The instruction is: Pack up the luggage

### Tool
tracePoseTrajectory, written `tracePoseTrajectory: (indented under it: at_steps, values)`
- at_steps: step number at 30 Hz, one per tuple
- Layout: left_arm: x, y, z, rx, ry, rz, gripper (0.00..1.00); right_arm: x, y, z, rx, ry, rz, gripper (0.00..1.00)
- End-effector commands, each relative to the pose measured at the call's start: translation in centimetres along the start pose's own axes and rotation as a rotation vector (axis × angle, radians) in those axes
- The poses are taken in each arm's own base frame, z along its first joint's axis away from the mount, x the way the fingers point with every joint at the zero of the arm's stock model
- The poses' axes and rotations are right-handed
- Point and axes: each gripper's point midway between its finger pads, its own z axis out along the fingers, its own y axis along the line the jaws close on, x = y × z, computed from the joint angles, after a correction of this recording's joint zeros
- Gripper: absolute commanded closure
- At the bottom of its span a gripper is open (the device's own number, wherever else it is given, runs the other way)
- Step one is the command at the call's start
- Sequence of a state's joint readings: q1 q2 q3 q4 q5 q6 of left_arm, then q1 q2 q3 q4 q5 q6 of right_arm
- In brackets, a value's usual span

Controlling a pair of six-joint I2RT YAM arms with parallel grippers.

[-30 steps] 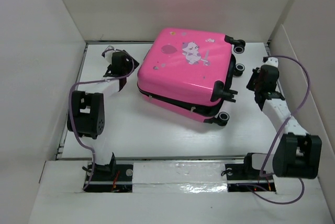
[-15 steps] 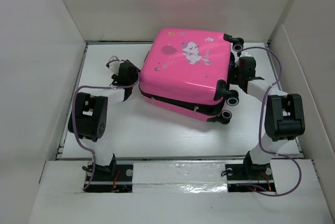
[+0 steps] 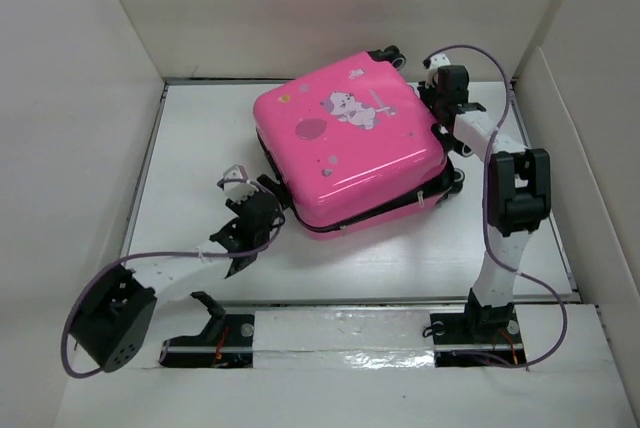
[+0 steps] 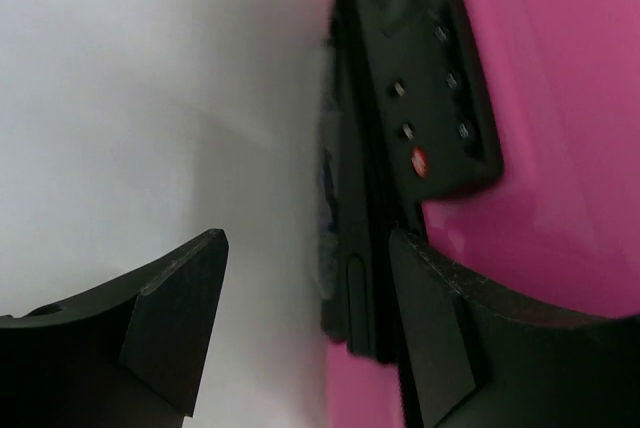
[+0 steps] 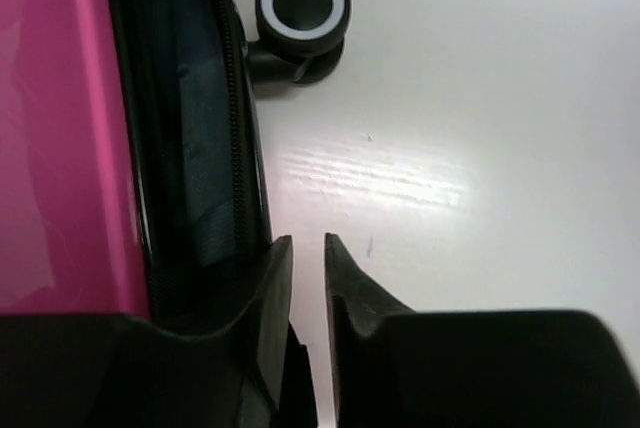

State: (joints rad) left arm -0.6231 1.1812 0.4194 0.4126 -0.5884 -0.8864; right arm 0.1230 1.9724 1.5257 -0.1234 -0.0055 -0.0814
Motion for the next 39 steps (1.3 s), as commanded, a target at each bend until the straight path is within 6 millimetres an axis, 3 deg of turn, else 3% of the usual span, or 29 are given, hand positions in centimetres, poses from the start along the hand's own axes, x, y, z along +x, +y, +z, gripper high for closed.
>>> tracePoseTrajectory:
  at_steps: [1, 3, 4, 6, 7, 12, 14, 15, 16, 18, 20, 21, 22, 23, 24, 25, 26, 27, 28, 29, 30, 31, 32, 33, 34, 35, 36, 37, 39]
  values:
    - [6.8, -3.5, -5.7, 0.197, 0.225, 0.077, 0.36, -1.8, 16.2, -1.8, -0.492, 0.025, -0.122, 0.72]
    - [6.7, -2.8, -7.2, 0.189, 0.201, 0.083, 0.36, -1.4, 17.4, -1.5, -0.534, 0.061, -0.136, 0.58]
    - [7.3, -3.2, -8.4, 0.203, 0.213, 0.069, 0.36, -2.1, 17.9, -1.7, -0.543, 0.051, -0.142, 0.52]
    - [6.1, -3.0, -9.5, 0.198, 0.170, 0.057, 0.36, -3.8, 18.0, -2.1, -0.546, 0.026, -0.142, 0.34]
    - [6.2, -3.4, -10.3, 0.219, 0.172, 0.054, 0.36, -4.5, 18.1, -2.5, -0.547, 0.012, -0.142, 0.30]
    - [2.5, -5.3, -12.6, 0.290, 0.100, 0.016, 0.34, -8.0, 16.7, -4.9, -0.505, -0.068, -0.125, 0.07]
    - [0.3, -5.7, -13.1, 0.282, 0.054, 0.024, 0.31, -10.2, 14.6, -6.9, -0.449, -0.130, -0.099, 0.03]
    - [-0.8, -5.8, -13.4, 0.275, 0.031, 0.021, 0.29, -10.1, 13.9, -7.2, -0.433, -0.145, -0.090, 0.00]
    - [-3.2, -5.8, -13.9, 0.259, -0.020, 0.000, 0.25, -11.7, 13.2, -9.2, -0.422, -0.198, -0.078, 0.00]
    - [-5.9, -5.7, -14.5, 0.250, -0.087, -0.003, 0.19, -13.2, 11.5, -11.0, -0.396, -0.262, -0.062, 0.00]
    - [-9.3, -5.7, -15.6, 0.252, -0.154, -0.078, 0.14, -12.6, 10.6, -12.3, -0.385, -0.280, -0.046, 0.00]
    - [-10.9, -6.0, -16.0, 0.260, -0.201, -0.128, 0.13, -14.7, 10.2, -15.1, -0.372, -0.370, -0.047, 0.00]
    - [-12.0, -6.0, -16.2, 0.266, -0.238, -0.107, 0.13, -13.0, 9.6, -15.1, -0.355, -0.353, -0.021, 0.01]
    - [-12.9, -6.2, -16.6, 0.286, -0.260, -0.121, 0.13, -12.8, 9.3, -15.9, -0.343, -0.373, -0.011, 0.03]
    - [-14.6, -7.5, -17.3, 0.327, -0.296, -0.199, 0.12, -14.5, 8.7, -18.8, -0.321, -0.467, -0.014, 0.08]
    - [-15.4, -7.6, -17.4, 0.320, -0.325, -0.184, 0.12, -14.1, 8.2, -19.6, -0.312, -0.479, 0.033, 0.14]
    - [-16.4, -8.5, -17.7, 0.326, -0.345, -0.219, 0.12, -11.4, 8.2, -19.2, -0.308, -0.439, 0.055, 0.25]
    - [-17.0, -8.9, -17.6, 0.318, -0.365, -0.218, 0.12, -11.6, 8.0, -20.3, -0.301, -0.489, 0.065, 0.59]
    - [-17.5, -9.2, -17.4, 0.300, -0.391, -0.211, 0.11, -11.9, 8.8, -23.3, -0.325, -0.545, 0.079, 0.70]
    - [-17.5, -10.4, -16.9, 0.287, -0.403, -0.155, 0.11, -8.5, 9.1, -22.6, -0.325, -0.495, 0.099, 0.80]
    - [-17.9, -11.5, -16.7, 0.297, -0.408, -0.150, 0.11, -7.9, 9.2, -23.3, -0.316, -0.524, 0.111, 0.90]
    - [-18.0, -12.6, -16.3, 0.314, -0.402, -0.120, 0.11, -7.8, 9.3, -25.7, -0.321, -0.577, 0.116, 0.91]
    - [-19.7, -14.2, -15.1, 0.292, -0.428, -0.105, 0.11, -6.5, 9.9, -26.1, -0.328, -0.568, 0.119, 0.92]
    - [-19.1, -15.6, -14.1, 0.325, -0.379, -0.045, 0.13, -3.2, 9.3, -25.1, -0.282, -0.510, 0.136, 0.93]
    - [-19.4, -16.4, -13.0, 0.335, -0.357, -0.028, 0.15, -2.1, 9.2, -25.4, -0.270, -0.501, 0.143, 0.94]
    - [-20.3, -17.7, -10.4, 0.369, -0.317, 0.009, 0.18, -1.6, 8.6, -26.6, -0.251, -0.524, 0.158, 0.94]
    - [-20.8, -18.0, -8.9, 0.382, -0.296, -0.008, 0.31, 1.7, 8.1, -25.5, -0.208, -0.449, 0.172, 0.97]
    - [-21.2, -18.1, -7.5, 0.390, -0.271, -0.017, 0.39, 3.0, 7.9, -25.5, -0.200, -0.430, 0.186, 0.97]
    - [-21.6, -16.8, -2.2, 0.337, -0.228, -0.046, 0.56, 6.4, 7.6, -25.1, -0.185, -0.391, 0.226, 0.97]
